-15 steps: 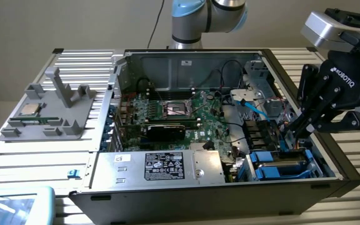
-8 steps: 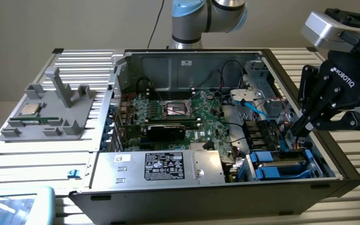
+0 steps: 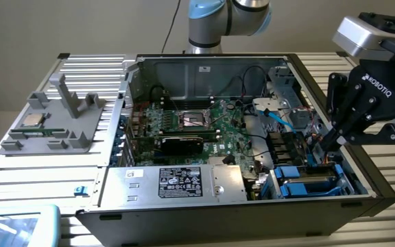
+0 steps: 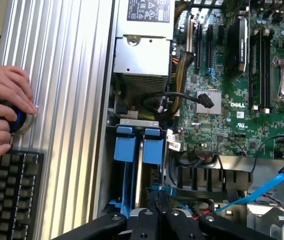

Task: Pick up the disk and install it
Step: 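Insert the second disk wire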

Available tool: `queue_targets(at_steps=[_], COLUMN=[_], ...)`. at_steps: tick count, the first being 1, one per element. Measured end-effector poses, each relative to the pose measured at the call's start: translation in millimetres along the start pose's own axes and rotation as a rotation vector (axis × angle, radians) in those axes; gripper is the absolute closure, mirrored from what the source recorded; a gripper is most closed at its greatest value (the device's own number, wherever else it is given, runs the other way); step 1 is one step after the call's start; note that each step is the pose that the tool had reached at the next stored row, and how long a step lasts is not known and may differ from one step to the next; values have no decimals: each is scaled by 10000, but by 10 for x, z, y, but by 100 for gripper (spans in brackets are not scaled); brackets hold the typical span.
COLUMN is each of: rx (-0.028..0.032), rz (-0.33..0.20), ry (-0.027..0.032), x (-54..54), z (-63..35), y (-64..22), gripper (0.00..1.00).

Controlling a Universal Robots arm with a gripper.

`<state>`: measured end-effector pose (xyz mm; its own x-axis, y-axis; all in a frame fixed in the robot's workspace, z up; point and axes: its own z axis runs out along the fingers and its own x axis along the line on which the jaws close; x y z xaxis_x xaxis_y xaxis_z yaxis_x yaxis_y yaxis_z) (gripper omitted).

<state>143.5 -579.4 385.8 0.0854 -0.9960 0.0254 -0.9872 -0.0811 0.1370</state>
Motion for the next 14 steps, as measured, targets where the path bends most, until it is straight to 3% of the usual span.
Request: queue_targets(at_steps=[14], rx=[67], rz=[-2519], ry=[327], x=[0], z=[10], y=[-1], gripper=[89])
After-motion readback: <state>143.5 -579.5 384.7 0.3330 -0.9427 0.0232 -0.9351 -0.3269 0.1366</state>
